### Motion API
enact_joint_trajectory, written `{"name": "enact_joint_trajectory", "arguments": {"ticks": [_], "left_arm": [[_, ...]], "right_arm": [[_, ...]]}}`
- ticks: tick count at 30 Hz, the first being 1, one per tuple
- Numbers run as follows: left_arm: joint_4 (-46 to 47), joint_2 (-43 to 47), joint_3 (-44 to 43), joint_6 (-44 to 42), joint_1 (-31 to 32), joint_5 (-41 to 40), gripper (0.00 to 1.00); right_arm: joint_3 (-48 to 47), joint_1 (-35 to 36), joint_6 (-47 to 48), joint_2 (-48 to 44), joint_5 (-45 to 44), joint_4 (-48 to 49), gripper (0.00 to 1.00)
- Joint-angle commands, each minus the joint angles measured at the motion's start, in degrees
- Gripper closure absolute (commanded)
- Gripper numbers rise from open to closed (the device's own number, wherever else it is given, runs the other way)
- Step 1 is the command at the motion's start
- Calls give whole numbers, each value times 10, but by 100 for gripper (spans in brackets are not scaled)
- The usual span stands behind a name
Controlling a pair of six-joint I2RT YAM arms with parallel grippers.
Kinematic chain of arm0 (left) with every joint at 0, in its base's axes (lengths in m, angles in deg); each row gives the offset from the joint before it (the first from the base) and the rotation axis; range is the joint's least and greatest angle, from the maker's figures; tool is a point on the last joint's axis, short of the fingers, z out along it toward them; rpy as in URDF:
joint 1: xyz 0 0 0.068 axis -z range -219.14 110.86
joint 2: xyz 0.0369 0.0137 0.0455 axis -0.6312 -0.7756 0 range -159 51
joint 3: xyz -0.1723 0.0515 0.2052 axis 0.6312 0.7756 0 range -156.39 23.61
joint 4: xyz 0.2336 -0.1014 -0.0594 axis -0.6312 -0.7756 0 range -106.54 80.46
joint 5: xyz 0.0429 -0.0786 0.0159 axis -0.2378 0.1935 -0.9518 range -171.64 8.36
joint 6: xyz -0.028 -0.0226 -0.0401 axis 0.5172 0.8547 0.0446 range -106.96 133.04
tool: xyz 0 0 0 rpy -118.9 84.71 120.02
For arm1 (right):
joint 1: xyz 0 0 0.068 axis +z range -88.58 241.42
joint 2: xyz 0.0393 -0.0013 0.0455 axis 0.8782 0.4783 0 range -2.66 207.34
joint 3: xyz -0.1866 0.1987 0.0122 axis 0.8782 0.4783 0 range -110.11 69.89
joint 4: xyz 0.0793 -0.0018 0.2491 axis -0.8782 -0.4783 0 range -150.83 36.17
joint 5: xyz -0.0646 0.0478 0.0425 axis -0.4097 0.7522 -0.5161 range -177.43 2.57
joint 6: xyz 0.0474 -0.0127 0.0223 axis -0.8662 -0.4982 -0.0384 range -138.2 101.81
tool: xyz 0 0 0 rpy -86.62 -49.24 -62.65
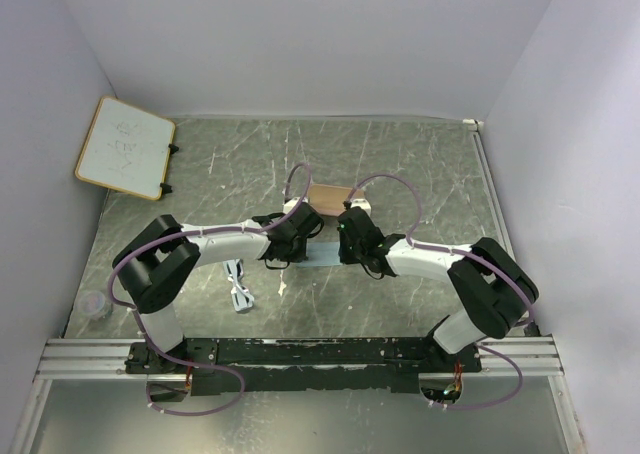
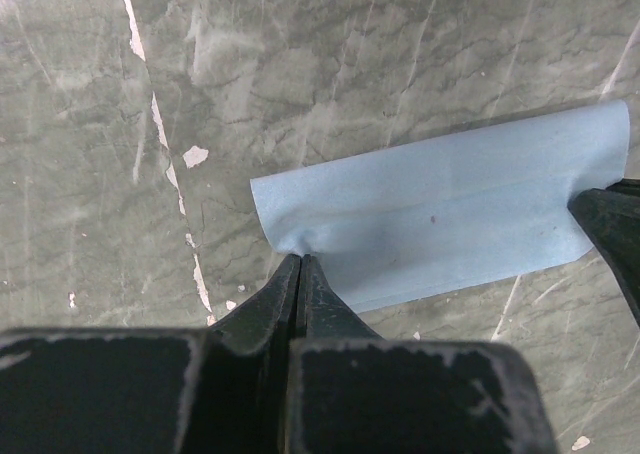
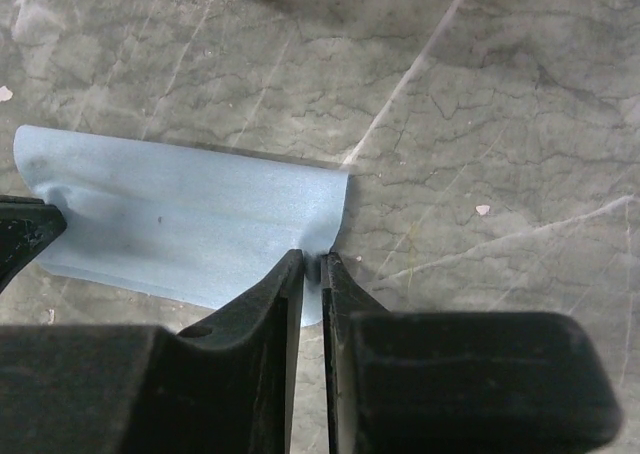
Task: Organize the sunglasses
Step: Pick up the glasses cleaning cloth from the center of the board.
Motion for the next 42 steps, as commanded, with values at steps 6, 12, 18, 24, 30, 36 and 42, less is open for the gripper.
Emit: {"name": "enact_joint_trajectory", "arguments": {"ticks": [6,12,18,24,30,36,42], "left_arm": [[0,-4,14,-6,-3,16,93],[3,-5,14,-7,-2,14,93],[2,6,10,-14,-3,-5,93],[-15,15,-14,-28,2,-37,93],[-26,25,-35,-45,8,-60,93],[-22,24,-53,-68,8,-68,93],[-13,19,-65,-84,8,-69,93]], "right_arm": [[-3,-1,-2,7,1,-5,98],[-2,-1,-1,5,1,-4,100],[-8,-1,5,-10,-11,-9,100],[-26,-1,16,-20,-24,-21,100],[-40,-1,21,-24,-32,-28,100],[-53,-1,25,-27,-35,-33,100],[-62,-1,26,-31,-42,-42,100]]}}
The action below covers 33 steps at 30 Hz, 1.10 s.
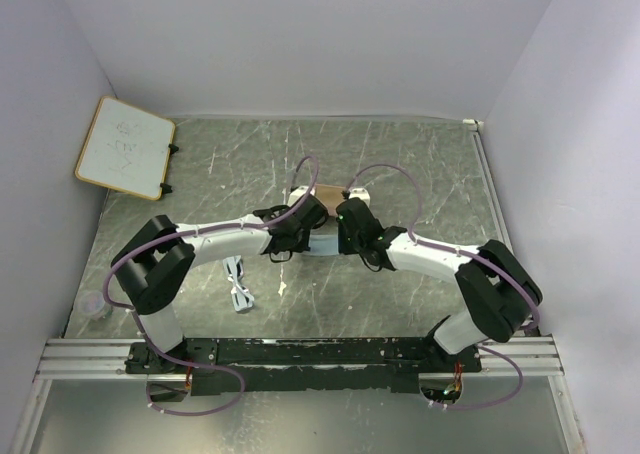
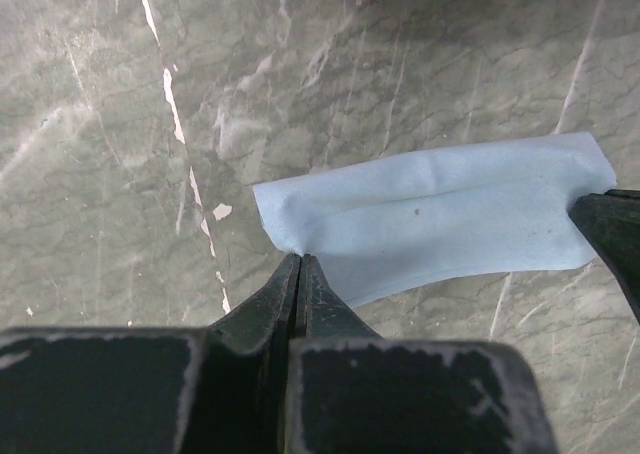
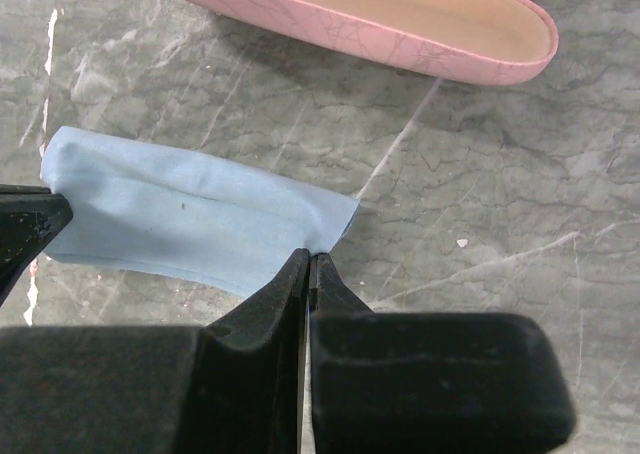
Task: Organize the sunglasses
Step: Pick up the glasses cleaning cloth from the center of the board.
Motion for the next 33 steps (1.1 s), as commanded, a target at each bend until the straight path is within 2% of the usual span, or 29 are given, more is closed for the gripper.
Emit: {"name": "enact_joint_trajectory", "arguments": {"ticks": [1,33], "left_arm": [[2,12,-23,-22,2,-14,93],[27,-23,-120,-138,-47,25,93]], "right_arm": [[-20,-1,6,-20,-16,-12,100],[-109,-23,29,-1,-79,-61,100]]}}
